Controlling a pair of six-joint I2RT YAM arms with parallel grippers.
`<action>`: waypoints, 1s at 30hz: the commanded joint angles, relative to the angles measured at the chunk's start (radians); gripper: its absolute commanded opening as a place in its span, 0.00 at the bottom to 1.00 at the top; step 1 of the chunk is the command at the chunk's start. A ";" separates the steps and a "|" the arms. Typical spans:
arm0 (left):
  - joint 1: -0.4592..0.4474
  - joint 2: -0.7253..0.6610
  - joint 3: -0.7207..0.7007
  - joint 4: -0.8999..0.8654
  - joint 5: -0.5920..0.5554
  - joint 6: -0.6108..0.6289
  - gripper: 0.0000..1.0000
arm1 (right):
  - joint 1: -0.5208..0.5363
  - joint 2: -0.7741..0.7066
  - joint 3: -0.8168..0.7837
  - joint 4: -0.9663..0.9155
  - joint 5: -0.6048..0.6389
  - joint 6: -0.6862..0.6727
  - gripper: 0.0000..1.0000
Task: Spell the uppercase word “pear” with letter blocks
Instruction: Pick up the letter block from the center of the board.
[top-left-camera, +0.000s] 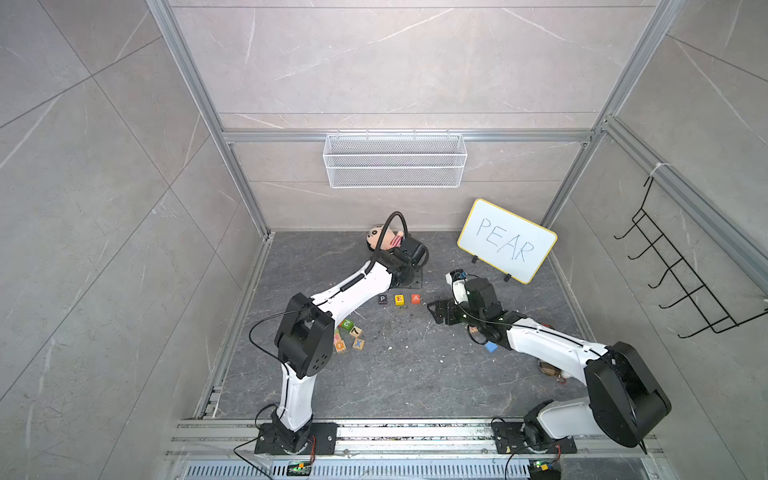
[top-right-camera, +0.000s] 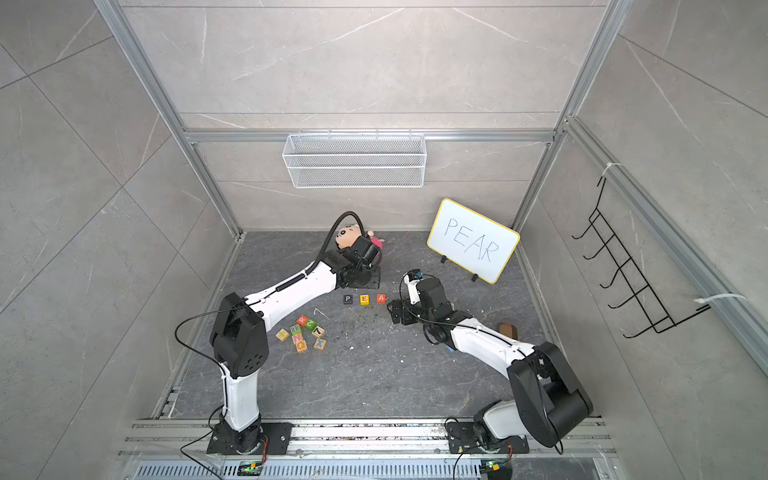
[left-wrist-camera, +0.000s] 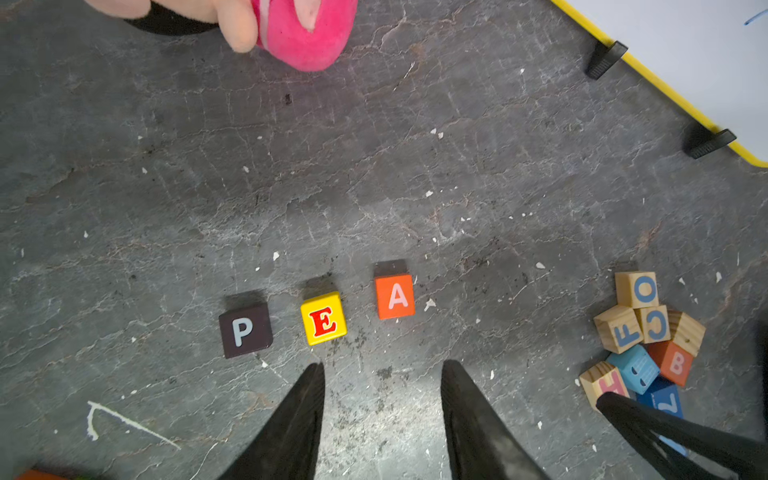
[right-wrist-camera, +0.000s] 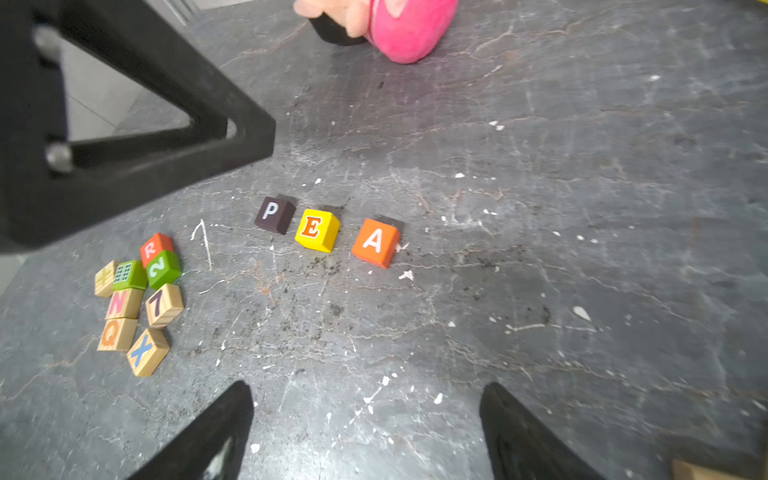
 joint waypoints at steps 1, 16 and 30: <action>0.023 -0.103 -0.044 0.038 -0.003 0.010 0.49 | -0.002 -0.009 0.018 0.036 -0.058 -0.007 0.87; 0.156 -0.413 -0.451 0.027 0.024 -0.081 0.60 | 0.243 0.071 0.216 -0.097 -0.070 -0.174 0.99; 0.299 -0.551 -0.693 -0.042 -0.003 -0.176 0.62 | 0.327 0.206 0.298 -0.039 -0.027 -0.211 0.99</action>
